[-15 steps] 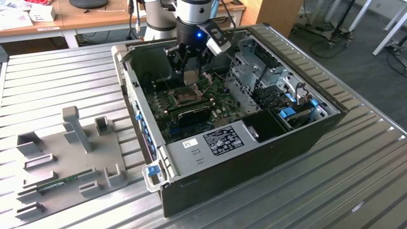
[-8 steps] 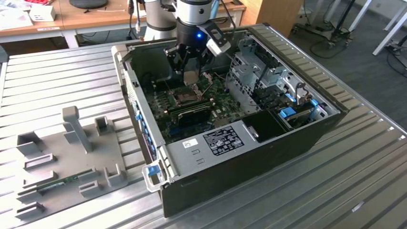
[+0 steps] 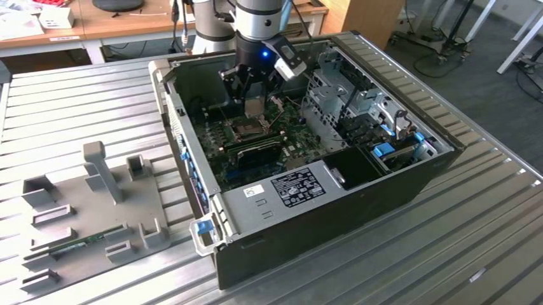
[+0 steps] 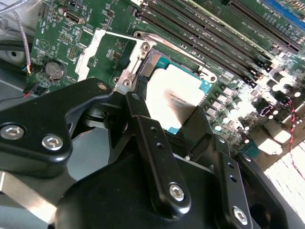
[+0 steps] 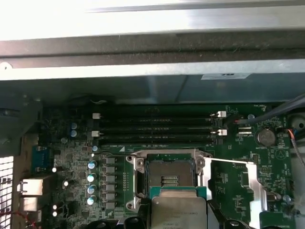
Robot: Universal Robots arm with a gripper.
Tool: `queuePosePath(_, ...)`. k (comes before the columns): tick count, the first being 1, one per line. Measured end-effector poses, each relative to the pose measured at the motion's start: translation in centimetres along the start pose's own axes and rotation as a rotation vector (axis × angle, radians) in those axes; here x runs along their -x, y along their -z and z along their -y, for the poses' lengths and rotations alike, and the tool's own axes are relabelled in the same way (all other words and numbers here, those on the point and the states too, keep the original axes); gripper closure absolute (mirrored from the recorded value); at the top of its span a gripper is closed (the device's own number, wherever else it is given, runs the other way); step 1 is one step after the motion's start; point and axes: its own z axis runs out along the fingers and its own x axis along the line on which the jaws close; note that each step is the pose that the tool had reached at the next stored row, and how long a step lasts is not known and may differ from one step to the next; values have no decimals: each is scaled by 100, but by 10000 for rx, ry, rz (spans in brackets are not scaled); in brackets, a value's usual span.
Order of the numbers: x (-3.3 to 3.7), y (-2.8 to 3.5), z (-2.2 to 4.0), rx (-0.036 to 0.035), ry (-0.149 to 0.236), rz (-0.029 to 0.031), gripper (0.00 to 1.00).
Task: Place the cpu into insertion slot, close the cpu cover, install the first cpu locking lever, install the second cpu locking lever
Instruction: 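Place the cpu into insertion slot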
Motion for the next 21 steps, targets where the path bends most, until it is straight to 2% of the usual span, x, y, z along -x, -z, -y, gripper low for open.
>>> queuePosePath(5, -2, -76, 4, 0, 0, 1, 46)
queuePosePath(14, -2, -81, 4, -2, -47, 3, 46)
queuePosePath(21, -3, -101, 5, -43, -1299, 63, 46)
